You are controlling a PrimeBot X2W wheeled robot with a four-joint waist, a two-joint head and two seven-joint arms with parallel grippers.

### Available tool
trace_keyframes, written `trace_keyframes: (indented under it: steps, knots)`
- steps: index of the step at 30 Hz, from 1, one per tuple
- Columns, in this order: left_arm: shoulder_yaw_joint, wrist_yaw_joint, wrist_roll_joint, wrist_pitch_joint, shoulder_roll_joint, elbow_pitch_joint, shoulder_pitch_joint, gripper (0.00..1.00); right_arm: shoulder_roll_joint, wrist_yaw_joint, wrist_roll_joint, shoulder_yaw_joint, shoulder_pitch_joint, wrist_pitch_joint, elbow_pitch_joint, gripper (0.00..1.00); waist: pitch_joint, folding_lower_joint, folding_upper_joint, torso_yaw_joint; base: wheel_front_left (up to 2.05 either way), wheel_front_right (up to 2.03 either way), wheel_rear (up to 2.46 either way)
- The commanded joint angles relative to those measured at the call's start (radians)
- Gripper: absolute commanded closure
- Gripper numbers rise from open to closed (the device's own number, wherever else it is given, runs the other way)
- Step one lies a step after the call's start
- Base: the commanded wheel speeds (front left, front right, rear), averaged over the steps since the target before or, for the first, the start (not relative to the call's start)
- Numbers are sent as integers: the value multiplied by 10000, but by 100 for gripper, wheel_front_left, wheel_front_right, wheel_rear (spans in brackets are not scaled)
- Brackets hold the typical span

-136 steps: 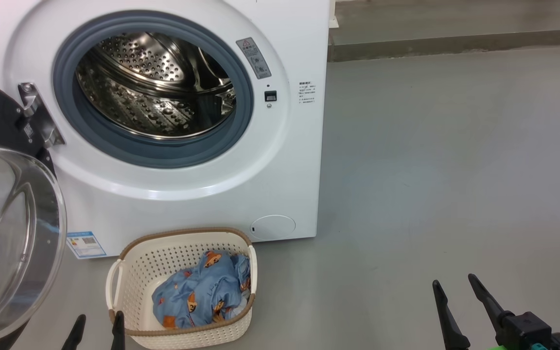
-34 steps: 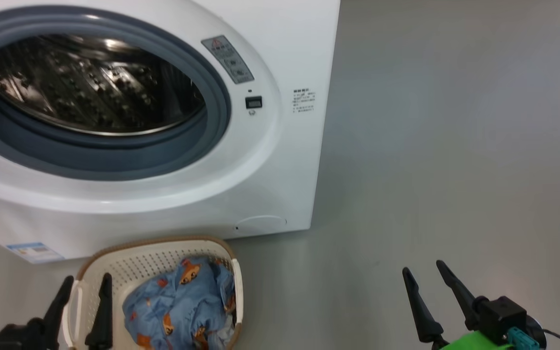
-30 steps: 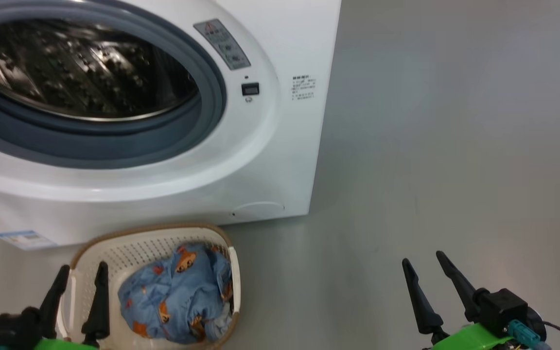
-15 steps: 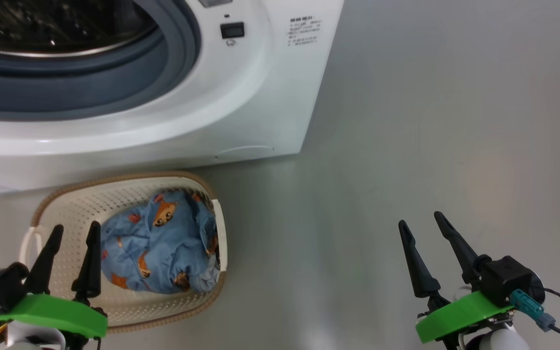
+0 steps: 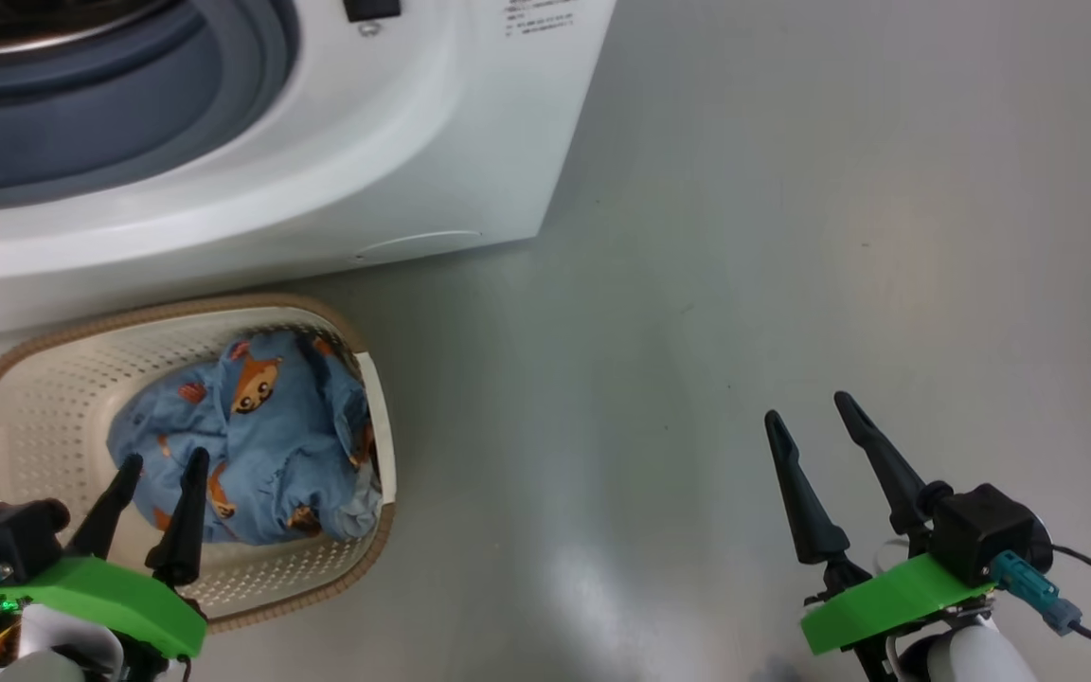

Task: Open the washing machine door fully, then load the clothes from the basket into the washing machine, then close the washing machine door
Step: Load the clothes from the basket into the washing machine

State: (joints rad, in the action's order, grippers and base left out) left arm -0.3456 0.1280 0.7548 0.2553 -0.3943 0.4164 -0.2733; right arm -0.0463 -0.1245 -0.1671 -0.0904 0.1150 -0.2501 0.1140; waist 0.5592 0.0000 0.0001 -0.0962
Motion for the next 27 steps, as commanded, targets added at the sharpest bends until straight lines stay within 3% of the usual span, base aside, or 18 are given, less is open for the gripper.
trace_keyframes:
  steps: [1, 14, 27]
  knots:
    - [151, 27, 222, 65, -467, 42, -211, 0, -39, -62, -109, -314, 84, -117, -263, 0, 258, 0, -1, -205, 0, 0, 0]
    - [-2301, 27, 1507, 65, -1701, 1172, -1401, 0, -39, -62, -247, -686, 154, -117, -508, 0, 1431, 0, -1, -839, 0, 0, 0]
    - [-3582, 27, 2015, 65, -2791, 2183, -2604, 0, -39, -62, -791, -1118, 244, -117, -807, 0, 2547, 0, -1, -1595, 0, 0, 0]
